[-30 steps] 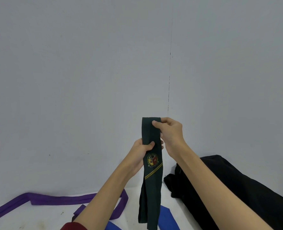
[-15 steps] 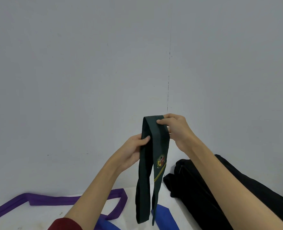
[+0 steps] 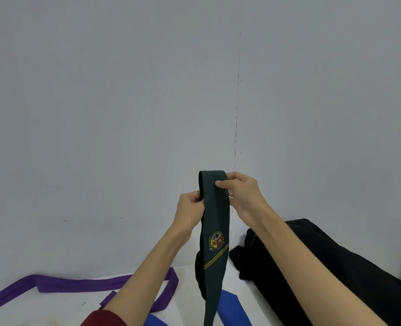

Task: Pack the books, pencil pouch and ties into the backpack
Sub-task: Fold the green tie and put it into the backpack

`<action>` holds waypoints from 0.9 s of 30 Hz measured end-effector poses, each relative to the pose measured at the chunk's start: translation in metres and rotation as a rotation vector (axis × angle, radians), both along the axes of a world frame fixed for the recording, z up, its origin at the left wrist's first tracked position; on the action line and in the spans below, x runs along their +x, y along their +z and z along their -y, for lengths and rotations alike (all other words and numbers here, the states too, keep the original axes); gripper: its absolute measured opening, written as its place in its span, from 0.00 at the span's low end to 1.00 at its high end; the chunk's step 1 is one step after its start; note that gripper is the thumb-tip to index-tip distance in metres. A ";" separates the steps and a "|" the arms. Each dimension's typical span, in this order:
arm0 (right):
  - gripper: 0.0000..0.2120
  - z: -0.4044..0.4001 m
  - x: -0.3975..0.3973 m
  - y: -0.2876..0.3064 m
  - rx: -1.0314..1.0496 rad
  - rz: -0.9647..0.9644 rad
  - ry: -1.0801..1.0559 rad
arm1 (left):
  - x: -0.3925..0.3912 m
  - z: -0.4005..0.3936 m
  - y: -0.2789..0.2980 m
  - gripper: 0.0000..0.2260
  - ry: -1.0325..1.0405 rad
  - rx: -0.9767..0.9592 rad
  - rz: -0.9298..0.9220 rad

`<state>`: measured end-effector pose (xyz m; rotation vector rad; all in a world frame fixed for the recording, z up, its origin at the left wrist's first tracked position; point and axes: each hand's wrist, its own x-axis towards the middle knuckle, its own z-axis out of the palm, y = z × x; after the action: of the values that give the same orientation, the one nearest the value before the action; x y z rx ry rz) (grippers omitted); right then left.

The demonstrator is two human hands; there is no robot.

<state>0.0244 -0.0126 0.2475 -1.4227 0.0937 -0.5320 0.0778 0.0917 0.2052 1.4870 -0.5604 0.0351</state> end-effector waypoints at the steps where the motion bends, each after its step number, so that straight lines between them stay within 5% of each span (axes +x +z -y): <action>1: 0.04 0.000 0.001 0.000 0.001 0.012 -0.018 | -0.002 0.000 0.000 0.07 -0.036 -0.006 -0.023; 27: 0.05 -0.003 0.001 0.003 -0.037 0.101 -0.067 | -0.008 -0.009 -0.004 0.14 -0.446 -0.225 -0.216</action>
<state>0.0258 -0.0096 0.2503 -1.4296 0.0512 -0.6632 0.0702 0.1007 0.2008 1.1052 -0.6769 -0.3943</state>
